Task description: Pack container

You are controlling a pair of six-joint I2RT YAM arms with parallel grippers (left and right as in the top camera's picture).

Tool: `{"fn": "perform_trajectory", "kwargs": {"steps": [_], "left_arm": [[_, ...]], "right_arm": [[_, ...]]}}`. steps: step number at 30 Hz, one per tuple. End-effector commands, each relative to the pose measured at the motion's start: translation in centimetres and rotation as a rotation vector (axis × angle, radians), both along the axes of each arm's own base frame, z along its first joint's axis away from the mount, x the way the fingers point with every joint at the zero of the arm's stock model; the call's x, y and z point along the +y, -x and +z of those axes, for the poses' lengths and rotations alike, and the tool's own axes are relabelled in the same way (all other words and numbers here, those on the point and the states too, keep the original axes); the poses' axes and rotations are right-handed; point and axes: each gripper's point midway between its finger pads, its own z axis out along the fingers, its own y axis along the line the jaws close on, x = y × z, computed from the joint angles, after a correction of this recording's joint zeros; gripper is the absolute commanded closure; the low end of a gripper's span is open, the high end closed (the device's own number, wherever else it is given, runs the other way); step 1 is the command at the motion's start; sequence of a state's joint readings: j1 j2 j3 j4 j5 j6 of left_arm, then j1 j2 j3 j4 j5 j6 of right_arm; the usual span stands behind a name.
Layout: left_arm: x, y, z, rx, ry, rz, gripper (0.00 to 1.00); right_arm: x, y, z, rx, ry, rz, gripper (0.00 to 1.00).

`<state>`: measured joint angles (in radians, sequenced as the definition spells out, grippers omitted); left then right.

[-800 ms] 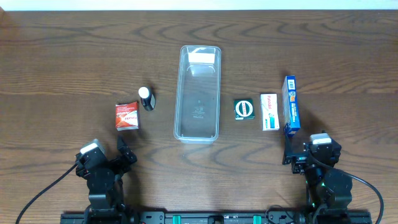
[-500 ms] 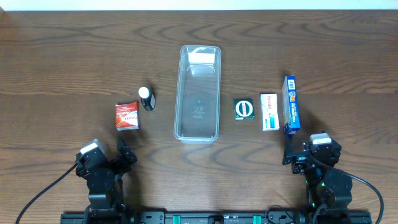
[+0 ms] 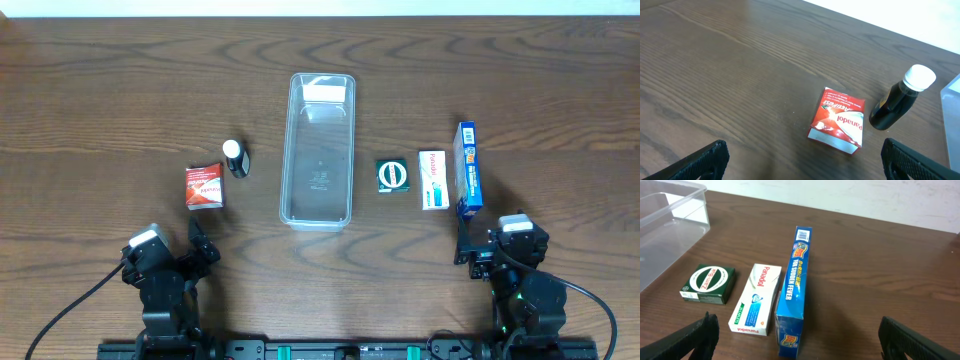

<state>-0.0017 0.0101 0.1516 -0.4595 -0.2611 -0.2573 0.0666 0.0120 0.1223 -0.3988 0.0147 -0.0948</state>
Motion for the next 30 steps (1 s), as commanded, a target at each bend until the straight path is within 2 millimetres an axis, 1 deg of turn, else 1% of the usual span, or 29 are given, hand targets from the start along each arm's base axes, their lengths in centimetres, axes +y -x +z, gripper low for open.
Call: {"fn": "perform_trajectory", "kwargs": {"steps": [1, 8, 12, 14, 17, 23, 24, 27, 30], "left_arm": [[0.1, 0.1, -0.8, 0.019, -0.009, 0.000, 0.02], [0.1, 0.1, -0.8, 0.019, -0.009, -0.001, 0.02], [0.1, 0.1, -0.8, 0.019, -0.009, -0.001, 0.02], [0.1, 0.1, -0.8, 0.019, -0.009, -0.001, 0.02], [0.1, 0.1, -0.8, 0.019, -0.009, -0.001, 0.02], [0.1, 0.1, -0.8, 0.019, -0.009, -0.001, 0.02], [0.1, 0.1, -0.8, 0.019, -0.009, -0.001, 0.02], [0.1, 0.1, -0.8, 0.019, -0.009, -0.001, 0.02], [0.1, 0.1, -0.8, 0.019, -0.009, -0.001, 0.02]], "right_arm": [[0.0, 0.0, -0.1, -0.002, -0.012, -0.003, 0.01], [0.0, 0.0, -0.1, -0.003, -0.012, -0.003, 0.01], [0.1, -0.2, 0.4, -0.024, -0.015, 0.001, 0.01], [0.5, -0.2, 0.8, -0.038, -0.023, 0.027, 0.01], [1.7, -0.3, 1.9, -0.080, -0.053, 0.088, 0.01], [1.7, -0.7, 4.1, -0.130, -0.281, 0.041, 0.01], [1.7, -0.7, 4.4, -0.127, -0.295, 0.038, 0.01], [1.7, -0.8, 5.7, -0.087, -0.311, 0.028, 0.01], [1.6, -1.4, 7.1, 0.014, -0.314, 0.001, 0.01]]}}
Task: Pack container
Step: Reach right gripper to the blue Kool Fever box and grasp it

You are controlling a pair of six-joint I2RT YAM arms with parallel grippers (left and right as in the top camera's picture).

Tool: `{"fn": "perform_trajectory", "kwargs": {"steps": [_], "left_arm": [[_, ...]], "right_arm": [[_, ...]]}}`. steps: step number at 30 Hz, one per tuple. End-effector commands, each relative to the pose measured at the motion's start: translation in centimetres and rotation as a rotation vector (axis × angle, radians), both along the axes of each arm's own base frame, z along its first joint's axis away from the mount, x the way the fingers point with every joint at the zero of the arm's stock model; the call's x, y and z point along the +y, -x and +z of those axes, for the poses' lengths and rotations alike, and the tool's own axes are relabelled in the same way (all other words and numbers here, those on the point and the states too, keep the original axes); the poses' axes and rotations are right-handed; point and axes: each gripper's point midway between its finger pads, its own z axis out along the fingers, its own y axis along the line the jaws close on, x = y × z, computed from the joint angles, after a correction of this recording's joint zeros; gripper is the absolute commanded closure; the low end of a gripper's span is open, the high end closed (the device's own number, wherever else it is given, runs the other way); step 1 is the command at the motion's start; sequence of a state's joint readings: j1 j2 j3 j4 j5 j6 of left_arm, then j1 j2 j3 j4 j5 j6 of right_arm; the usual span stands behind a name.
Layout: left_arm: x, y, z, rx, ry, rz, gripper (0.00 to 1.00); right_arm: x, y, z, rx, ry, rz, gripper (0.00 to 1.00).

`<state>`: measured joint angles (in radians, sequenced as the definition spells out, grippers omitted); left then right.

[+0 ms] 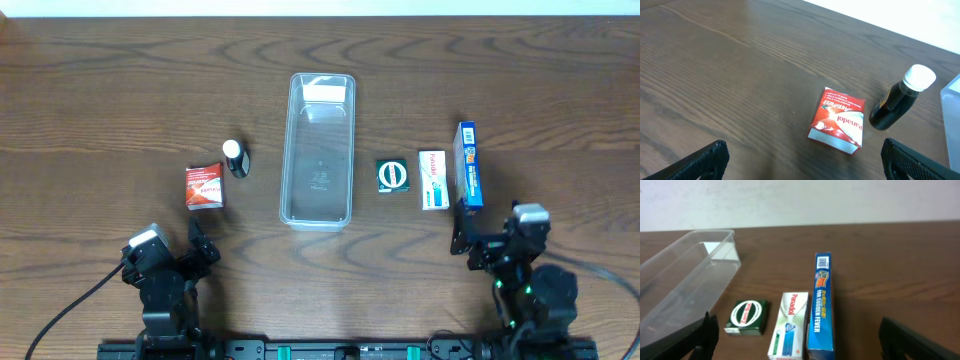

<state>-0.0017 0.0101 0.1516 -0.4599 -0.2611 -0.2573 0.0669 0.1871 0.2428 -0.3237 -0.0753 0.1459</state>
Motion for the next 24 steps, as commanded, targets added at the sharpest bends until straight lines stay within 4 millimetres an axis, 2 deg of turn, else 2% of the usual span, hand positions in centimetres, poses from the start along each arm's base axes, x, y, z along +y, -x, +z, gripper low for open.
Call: {"fn": "perform_trajectory", "kwargs": {"steps": [1, 4, 7, 11, 14, 18, 22, 24], "left_arm": [[0.1, 0.0, -0.8, 0.019, -0.009, -0.001, 0.02], [0.1, 0.0, -0.8, 0.019, -0.009, -0.001, 0.02], [0.1, 0.0, -0.8, 0.019, -0.009, -0.001, 0.02], [0.1, 0.0, -0.8, 0.019, -0.009, -0.001, 0.02], [0.1, 0.0, -0.8, 0.019, -0.009, -0.001, 0.02], [0.1, 0.0, -0.8, 0.019, -0.009, -0.001, 0.02], [0.1, 0.0, -0.8, 0.019, -0.009, -0.001, 0.02], [0.1, 0.0, -0.8, 0.019, -0.009, -0.001, 0.02]], "right_arm": [[0.0, -1.0, 3.9, 0.062, -0.055, -0.019, 0.01], [0.1, -2.9, 6.1, 0.195, -0.043, -0.023, 0.01], [0.3, -5.9, 8.8, 0.336, 0.020, -0.002, 0.01], [1.4, -9.5, 10.5, 0.495, 0.031, 0.056, 0.01], [1.5, -11.2, 8.9, 0.599, 0.072, 0.082, 0.01], [0.3, -13.4, 3.7, 0.753, 0.090, -0.001, 0.12], [0.0, -14.2, -1.4, 0.905, 0.080, -0.035, 0.26], [-0.4, -14.2, -3.2, 0.963, 0.077, -0.080, 0.26]]}}
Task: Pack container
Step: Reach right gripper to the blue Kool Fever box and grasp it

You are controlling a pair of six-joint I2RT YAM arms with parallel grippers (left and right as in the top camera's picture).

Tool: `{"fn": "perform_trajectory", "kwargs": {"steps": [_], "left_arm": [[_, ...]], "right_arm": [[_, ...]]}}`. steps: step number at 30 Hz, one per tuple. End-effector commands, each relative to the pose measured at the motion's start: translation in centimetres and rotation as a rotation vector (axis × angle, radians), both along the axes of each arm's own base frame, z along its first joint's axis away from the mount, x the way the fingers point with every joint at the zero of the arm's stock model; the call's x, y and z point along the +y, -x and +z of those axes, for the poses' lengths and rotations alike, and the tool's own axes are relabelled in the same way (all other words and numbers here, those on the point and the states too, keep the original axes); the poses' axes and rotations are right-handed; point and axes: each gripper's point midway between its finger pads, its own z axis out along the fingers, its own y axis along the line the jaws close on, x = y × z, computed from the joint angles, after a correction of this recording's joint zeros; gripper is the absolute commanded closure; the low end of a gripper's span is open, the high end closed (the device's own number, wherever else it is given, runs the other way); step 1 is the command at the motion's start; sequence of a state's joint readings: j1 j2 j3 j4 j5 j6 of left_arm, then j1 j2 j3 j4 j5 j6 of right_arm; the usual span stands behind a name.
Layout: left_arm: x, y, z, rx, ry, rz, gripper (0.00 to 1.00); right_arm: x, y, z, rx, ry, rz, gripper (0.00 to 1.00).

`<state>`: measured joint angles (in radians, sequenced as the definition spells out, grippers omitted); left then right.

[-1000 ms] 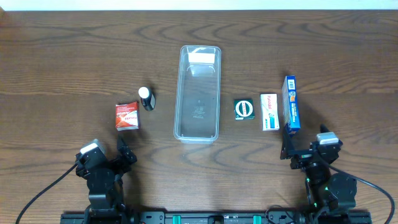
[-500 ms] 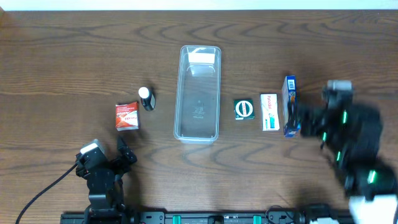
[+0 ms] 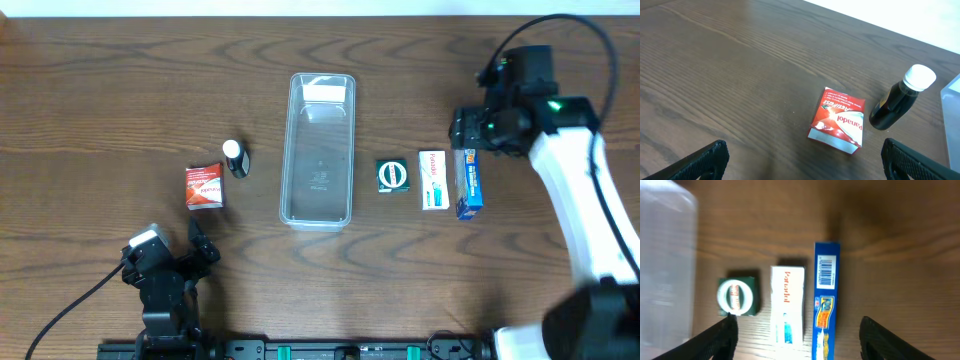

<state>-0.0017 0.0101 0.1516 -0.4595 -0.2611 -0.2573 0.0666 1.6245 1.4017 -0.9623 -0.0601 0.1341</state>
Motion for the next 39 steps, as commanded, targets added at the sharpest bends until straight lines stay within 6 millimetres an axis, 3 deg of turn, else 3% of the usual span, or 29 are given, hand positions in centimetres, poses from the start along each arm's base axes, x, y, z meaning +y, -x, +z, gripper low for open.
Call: {"fn": "perform_trajectory", "kwargs": {"steps": [1, 9, 12, 18, 23, 28, 30, 35, 39], "left_arm": [[0.1, 0.1, -0.8, 0.019, -0.009, -0.001, 0.02], [0.1, 0.1, -0.8, 0.019, -0.009, -0.001, 0.02], [0.1, 0.1, -0.8, 0.019, -0.009, -0.001, 0.02], [0.1, 0.1, -0.8, 0.019, -0.009, -0.001, 0.02], [0.1, 0.1, -0.8, 0.019, -0.009, -0.001, 0.02], [0.1, 0.1, -0.8, 0.019, -0.009, -0.001, 0.02], [0.1, 0.1, -0.8, 0.019, -0.009, -0.001, 0.02], [0.1, 0.1, -0.8, 0.019, -0.009, -0.001, 0.02], [0.1, 0.1, -0.8, 0.019, -0.009, -0.001, 0.02]], "right_arm": [[-1.3, 0.0, -2.1, 0.074, 0.039, -0.091, 0.27], [-2.0, 1.7, -4.9, 0.208, 0.077, -0.127, 0.32], [-2.0, 2.0, -5.8, 0.231, 0.079, -0.127, 0.43], [-2.0, 1.8, -6.1, 0.226, 0.079, -0.127, 0.50], [-2.0, 2.4, -6.7, 0.248, 0.082, -0.126, 0.49], [-2.0, 2.5, -7.3, 0.245, 0.081, -0.127, 0.62], [-2.0, 2.5, -7.2, 0.244, 0.081, -0.127, 0.78], [-1.9, 1.2, -5.2, 0.189, 0.069, -0.126, 0.84], [0.1, -0.4, -0.4, 0.093, -0.018, -0.088, 0.90]]}}
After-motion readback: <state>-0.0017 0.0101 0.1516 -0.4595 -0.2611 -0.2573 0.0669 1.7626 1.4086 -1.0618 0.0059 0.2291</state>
